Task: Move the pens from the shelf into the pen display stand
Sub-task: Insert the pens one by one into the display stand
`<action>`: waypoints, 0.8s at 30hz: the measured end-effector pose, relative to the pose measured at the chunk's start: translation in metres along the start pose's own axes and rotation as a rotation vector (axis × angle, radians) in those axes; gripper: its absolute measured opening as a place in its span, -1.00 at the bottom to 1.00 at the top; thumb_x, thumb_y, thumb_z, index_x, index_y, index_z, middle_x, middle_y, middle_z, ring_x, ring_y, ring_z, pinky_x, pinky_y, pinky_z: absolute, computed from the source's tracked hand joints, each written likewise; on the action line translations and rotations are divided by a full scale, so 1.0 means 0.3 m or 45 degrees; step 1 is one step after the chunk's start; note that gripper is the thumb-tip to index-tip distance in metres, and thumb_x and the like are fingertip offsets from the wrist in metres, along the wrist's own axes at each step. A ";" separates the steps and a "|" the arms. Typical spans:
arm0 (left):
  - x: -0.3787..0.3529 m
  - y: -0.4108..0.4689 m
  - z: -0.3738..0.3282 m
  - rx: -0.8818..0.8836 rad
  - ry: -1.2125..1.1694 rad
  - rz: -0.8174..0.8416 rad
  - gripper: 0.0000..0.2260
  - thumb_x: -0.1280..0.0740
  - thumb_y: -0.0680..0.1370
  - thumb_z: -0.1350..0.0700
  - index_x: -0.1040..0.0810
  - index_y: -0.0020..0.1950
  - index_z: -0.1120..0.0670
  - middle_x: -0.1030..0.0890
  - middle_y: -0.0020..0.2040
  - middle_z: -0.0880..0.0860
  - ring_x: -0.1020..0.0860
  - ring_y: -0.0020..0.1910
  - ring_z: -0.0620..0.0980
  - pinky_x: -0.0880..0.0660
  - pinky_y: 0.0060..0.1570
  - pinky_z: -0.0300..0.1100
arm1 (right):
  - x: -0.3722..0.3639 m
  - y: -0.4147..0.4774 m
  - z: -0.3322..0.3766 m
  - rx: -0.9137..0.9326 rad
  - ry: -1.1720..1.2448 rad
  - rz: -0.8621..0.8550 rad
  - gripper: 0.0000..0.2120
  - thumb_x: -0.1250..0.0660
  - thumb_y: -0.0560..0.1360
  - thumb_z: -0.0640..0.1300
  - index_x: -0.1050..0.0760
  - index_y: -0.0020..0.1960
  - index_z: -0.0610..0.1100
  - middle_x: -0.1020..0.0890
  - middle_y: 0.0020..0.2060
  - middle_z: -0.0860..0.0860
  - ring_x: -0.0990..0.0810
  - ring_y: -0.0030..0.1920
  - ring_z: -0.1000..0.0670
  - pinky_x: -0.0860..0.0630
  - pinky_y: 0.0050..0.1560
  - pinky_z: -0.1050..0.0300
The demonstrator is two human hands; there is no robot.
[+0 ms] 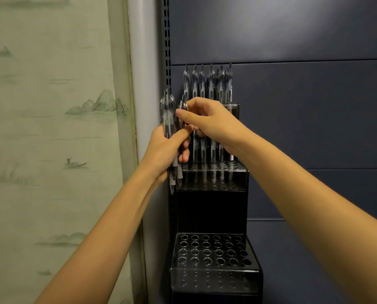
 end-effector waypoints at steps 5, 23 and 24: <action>-0.008 0.000 -0.007 -0.010 -0.002 0.024 -0.90 -0.28 0.58 0.19 -0.48 -0.14 0.13 -0.45 -0.45 0.02 -0.39 -0.59 -0.06 -0.30 -0.60 -0.29 | 0.008 0.009 0.003 0.024 -0.130 -0.120 -0.87 -0.31 0.55 -0.03 -0.51 -0.09 -0.09 -0.58 -0.22 0.06 -0.53 -0.20 0.10 -0.53 -0.01 0.09; 0.005 -0.015 0.006 0.020 0.033 0.065 -0.89 -0.29 0.58 0.16 -0.44 -0.12 0.14 -0.50 -0.39 0.01 -0.39 -0.61 -0.10 -0.28 -0.62 -0.34 | 0.190 0.038 0.069 0.052 -0.097 -0.592 -0.87 -0.19 0.61 -0.07 -0.44 0.06 -0.10 -0.56 -0.16 0.05 -0.54 -0.26 0.15 -0.58 -0.16 0.20; 0.009 -0.016 0.008 0.024 0.024 0.047 -0.89 -0.29 0.58 0.16 -0.44 -0.13 0.13 -0.48 -0.41 -0.01 -0.38 -0.61 -0.10 -0.28 -0.62 -0.34 | 0.209 0.037 0.055 0.048 -0.167 -0.593 -0.84 -0.19 0.61 -0.06 -0.45 0.09 -0.11 -0.55 -0.16 0.06 -0.55 -0.24 0.13 -0.60 -0.10 0.13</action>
Point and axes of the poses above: each hand's wrist, its own y-axis towards the middle knuckle, its own x-axis out of the back of the hand, z = x × y, the point moved 1 cm from there along y, towards the middle knuckle
